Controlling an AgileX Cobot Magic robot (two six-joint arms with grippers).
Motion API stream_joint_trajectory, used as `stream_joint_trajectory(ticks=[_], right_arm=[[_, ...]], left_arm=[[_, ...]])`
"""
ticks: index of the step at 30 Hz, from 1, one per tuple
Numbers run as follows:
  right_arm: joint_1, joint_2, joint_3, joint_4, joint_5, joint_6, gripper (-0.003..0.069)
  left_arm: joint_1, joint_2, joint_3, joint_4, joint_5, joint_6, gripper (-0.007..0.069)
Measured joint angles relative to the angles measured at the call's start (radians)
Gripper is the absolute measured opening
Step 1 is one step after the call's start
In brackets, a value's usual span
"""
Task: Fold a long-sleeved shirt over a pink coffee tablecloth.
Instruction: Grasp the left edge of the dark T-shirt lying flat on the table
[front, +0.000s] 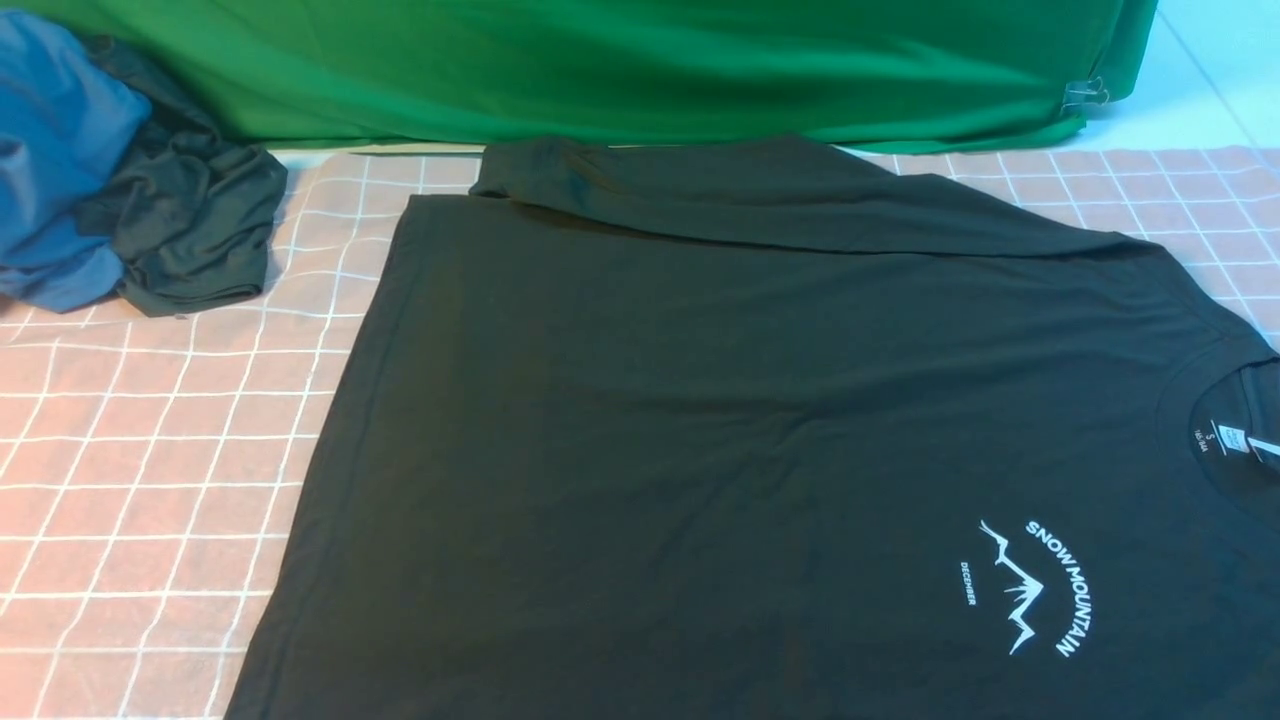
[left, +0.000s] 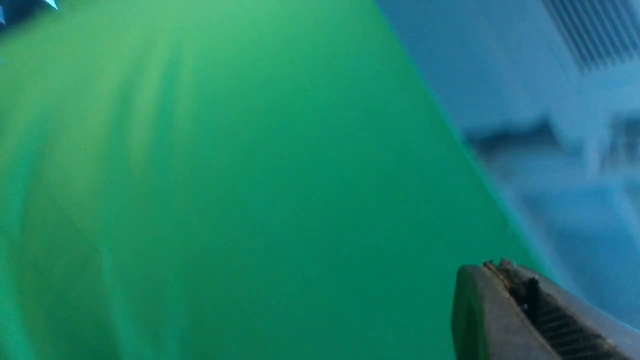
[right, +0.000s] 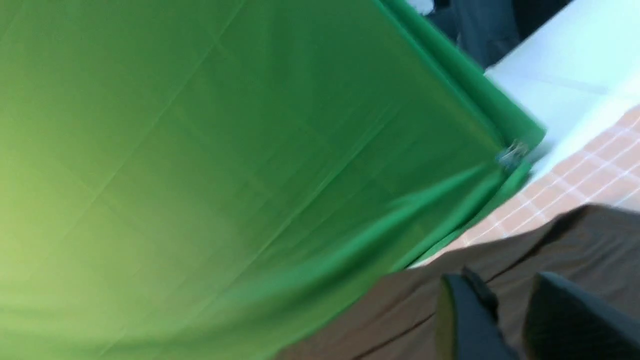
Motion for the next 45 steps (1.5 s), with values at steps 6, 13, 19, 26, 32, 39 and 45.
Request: stream_joint_trajectory(ticks=[6, 13, 19, 26, 32, 39, 45], right_arm=[[0.102, 0.185, -0.311, -0.002, 0.31, -0.283, 0.004], [0.198, 0.578, -0.49, -0.002, 0.514, -0.408, 0.004], [0.245, 0.725, -0.495, -0.002, 0.526, -0.441, 0.0041], [0.248, 0.751, -0.495, -0.002, 0.448, -0.446, 0.0043], [0.248, 0.751, -0.495, -0.002, 0.36, -0.452, 0.0046], [0.248, 0.751, -0.495, -0.002, 0.349, -0.473, 0.0049], [0.248, 0.751, -0.495, -0.002, 0.348, -0.473, 0.005]], left_arm=[[0.0, 0.37, -0.334, 0.027, 0.865, 0.202, 0.0015], [0.0, 0.862, -0.333, -0.102, 1.26, 0.487, 0.0013], [-0.08, 0.968, -0.255, -0.053, 1.205, 0.47, 0.0013], [-0.307, 1.006, -0.251, 0.106, 1.169, 0.299, 0.0013], [-0.436, 1.136, -0.252, 0.094, 1.073, 0.276, 0.0015], [-0.449, 1.222, -0.252, 0.127, 1.057, 0.237, 0.0149], [-0.449, 1.23, -0.252, 0.127, 0.96, 0.243, 0.0378]])
